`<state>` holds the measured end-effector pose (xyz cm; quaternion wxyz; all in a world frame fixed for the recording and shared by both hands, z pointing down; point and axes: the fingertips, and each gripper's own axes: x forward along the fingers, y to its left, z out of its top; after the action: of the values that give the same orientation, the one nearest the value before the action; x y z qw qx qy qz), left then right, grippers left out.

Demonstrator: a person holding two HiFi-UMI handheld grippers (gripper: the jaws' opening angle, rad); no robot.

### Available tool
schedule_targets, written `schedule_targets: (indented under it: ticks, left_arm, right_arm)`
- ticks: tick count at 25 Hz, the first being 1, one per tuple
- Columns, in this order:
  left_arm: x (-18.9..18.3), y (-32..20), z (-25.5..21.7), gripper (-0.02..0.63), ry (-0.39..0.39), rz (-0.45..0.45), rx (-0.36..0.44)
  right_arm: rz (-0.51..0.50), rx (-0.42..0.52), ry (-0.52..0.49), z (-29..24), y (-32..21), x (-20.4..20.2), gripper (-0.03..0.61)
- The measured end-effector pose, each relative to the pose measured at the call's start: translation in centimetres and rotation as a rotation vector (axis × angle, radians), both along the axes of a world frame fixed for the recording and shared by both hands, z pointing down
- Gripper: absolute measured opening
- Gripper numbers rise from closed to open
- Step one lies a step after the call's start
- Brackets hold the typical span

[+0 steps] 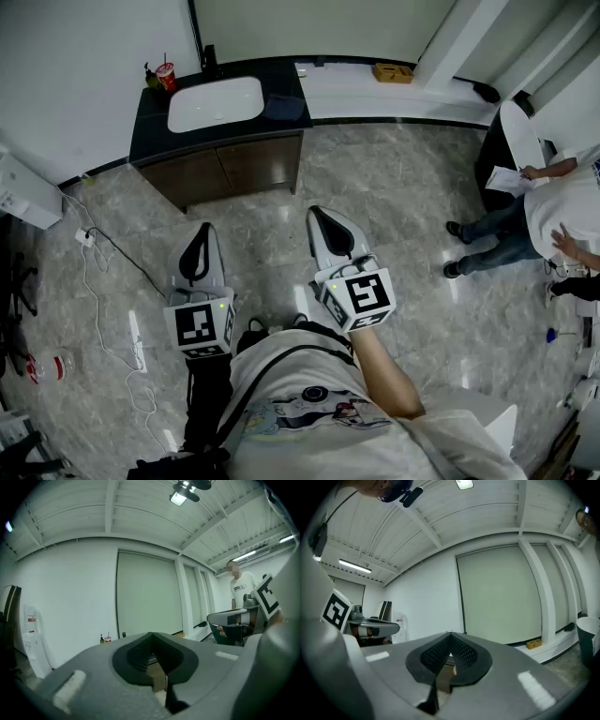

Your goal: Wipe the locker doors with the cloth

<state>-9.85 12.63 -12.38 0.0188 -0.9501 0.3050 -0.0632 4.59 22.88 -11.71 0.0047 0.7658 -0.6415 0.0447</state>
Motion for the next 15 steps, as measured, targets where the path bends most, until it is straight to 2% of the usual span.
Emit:
schedule_targets:
  ticks: [15]
  left_arm:
    - [-0.6,-2.1,1.0,0.003,0.001,0.007,-0.024]
  right_arm:
    - [0.016,-0.021,-0.005,1.0,-1.7,-0.3,0.000]
